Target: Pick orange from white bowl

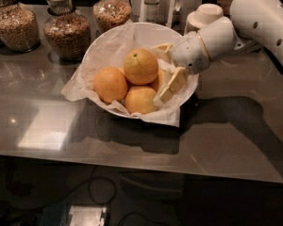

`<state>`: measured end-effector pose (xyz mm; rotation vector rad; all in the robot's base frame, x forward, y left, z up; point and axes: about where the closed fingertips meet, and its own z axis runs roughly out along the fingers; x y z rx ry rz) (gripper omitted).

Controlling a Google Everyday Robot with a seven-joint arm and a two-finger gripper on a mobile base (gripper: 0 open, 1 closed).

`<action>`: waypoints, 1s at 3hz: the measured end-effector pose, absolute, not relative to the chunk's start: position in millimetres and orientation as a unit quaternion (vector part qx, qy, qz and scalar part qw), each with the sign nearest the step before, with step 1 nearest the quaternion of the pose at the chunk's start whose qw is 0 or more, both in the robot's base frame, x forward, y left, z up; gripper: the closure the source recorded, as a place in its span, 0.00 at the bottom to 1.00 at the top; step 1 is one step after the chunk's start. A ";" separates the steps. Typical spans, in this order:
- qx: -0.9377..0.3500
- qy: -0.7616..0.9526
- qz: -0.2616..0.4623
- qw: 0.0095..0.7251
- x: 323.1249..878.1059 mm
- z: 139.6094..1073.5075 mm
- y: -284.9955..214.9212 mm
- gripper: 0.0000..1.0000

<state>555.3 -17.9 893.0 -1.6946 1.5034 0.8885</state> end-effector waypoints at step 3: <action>-0.680 0.535 0.353 0.355 554.9 921.4 15.9 0.00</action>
Offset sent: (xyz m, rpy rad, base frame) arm -0.0056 0.0143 0.0259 0.0375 -0.0570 0.0535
